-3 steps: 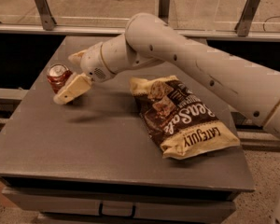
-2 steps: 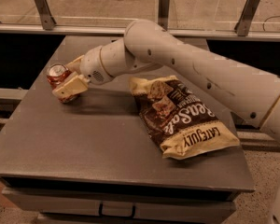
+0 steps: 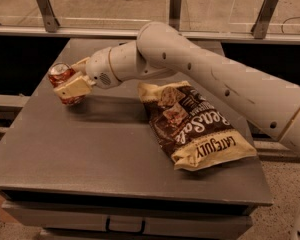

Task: Pick coke can

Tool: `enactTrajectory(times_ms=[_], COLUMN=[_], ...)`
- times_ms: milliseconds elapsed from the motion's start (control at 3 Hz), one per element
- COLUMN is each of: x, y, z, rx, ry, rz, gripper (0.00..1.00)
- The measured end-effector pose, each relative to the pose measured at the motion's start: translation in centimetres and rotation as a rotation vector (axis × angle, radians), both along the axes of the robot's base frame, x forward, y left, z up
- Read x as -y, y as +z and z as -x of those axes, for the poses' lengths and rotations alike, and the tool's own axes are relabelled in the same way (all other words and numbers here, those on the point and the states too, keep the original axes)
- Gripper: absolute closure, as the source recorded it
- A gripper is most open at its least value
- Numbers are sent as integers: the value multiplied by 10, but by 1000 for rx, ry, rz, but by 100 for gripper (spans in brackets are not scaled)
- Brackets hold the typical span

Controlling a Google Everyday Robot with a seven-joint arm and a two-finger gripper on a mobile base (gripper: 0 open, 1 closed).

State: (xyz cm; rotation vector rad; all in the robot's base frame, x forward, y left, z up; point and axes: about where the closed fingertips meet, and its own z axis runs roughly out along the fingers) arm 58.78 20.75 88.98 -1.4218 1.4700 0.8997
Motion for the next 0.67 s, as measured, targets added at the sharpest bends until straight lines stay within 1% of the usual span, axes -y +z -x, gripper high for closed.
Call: enactTrajectory(times_ms=[333,667], x=[35,91], y=[38,81], z=[-15,-33], rx=[55,135], ry=[-44,-120], rz=[-64,-121], gripper=[100,100])
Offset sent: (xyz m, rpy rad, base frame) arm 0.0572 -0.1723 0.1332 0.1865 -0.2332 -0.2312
